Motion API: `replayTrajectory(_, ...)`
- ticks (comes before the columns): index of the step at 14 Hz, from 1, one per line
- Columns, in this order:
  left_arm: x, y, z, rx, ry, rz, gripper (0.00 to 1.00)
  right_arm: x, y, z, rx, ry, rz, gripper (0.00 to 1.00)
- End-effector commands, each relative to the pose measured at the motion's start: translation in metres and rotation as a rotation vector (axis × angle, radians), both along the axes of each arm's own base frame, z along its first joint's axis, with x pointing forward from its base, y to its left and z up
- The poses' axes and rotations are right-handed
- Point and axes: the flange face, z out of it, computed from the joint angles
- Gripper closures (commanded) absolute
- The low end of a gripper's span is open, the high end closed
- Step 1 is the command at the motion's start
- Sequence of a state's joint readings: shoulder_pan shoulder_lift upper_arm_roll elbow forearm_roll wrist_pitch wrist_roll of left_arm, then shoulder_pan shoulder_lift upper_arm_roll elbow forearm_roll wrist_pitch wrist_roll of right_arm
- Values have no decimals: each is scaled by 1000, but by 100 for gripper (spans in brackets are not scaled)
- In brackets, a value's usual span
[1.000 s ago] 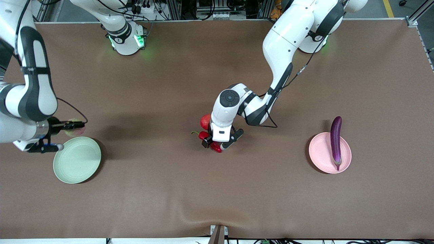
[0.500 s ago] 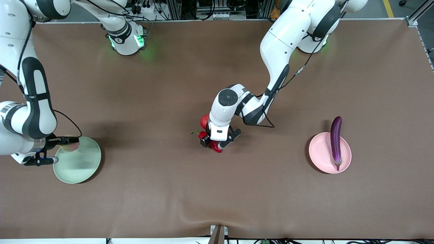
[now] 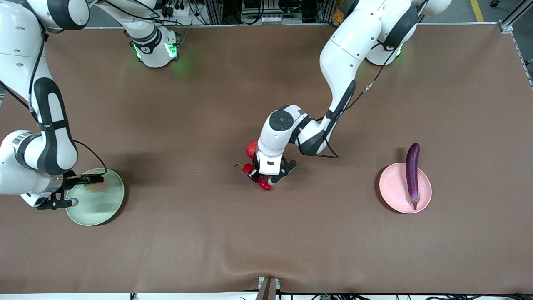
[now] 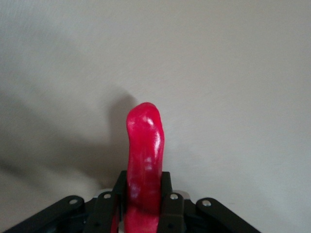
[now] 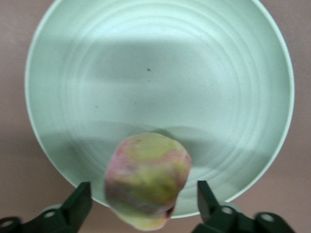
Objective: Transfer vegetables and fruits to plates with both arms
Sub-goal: 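Carry the chili to the pink plate while the right gripper drops the peach, then release the chili on the pink plate while the right gripper grasps the apple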
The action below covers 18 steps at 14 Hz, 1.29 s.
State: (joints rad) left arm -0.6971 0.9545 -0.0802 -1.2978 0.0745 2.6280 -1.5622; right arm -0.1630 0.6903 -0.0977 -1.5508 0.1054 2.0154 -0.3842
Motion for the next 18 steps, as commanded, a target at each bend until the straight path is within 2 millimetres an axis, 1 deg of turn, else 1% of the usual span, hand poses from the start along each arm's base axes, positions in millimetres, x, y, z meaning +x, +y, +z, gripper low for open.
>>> replayTrajectory(1, 35, 36, 62, -5, -13, 63, 100, 17, 27, 36, 44, 61, 50, 0)
replayTrajectory(2, 52, 55, 84, -23, -31, 88, 100, 20, 44, 52, 47, 106, 45, 0)
replayTrajectory(3, 70, 78, 109, -40, -51, 108, 100, 21, 54, 65, 40, 144, -11, 0)
replayTrajectory(4, 81, 95, 131, -64, -51, 98, 100, 22, 73, 76, 27, 182, -53, 0)
replayTrajectory(5, 95, 123, 157, -79, -46, 57, 100, 24, 99, 91, 10, 210, -74, 0)
replayTrajectory(6, 101, 143, 181, -87, -30, -6, 100, 23, 124, 99, -3, 249, -96, 0)
replayTrajectory(7, 107, 170, 203, -80, -11, -46, 100, 20, 145, 103, 3, 289, -139, 0)
replayTrajectory(8, 108, 188, 223, -67, 5, -87, 100, 18, 169, 106, 32, 317, -195, 0)
replayTrajectory(9, 113, 214, 236, -37, 15, -131, 100, 17, 197, 108, 66, 344, -265, 0)
replayTrajectory(10, 113, 237, 248, 12, 27, -215, 100, 16, 222, 110, 81, 366, -334, 0)
replayTrajectory(11, 114, 267, 257, 56, 49, -300, 100, 14, 252, 111, 69, 387, -385, 0)
replayTrajectory(12, 116, 297, 266, 88, 66, -355, 100, 11, 282, 112, 69, 400, -414, 0)
replayTrajectory(13, 113, 324, 274, 118, 90, -416, 100, 7, 316, 114, 83, 407, -425, 0)
replayTrajectory(14, 112, 352, 286, 142, 92, -476, 100, 4, 345, 115, 104, 406, -452, 0)
replayTrajectory(15, 114, 378, 294, 159, 82, -534, 100, 3, 370, 115, 115, 392, -502, 0)
replayTrajectory(16, 116, 402, 299, 168, 69, -584, 100, 0, 395, 112, 108, 381, -549, 0)
replayTrajectory(18, 119, 447, 293, 176, 80, -659, 100, -13, 454, 107, 78, 341, -605, 0)
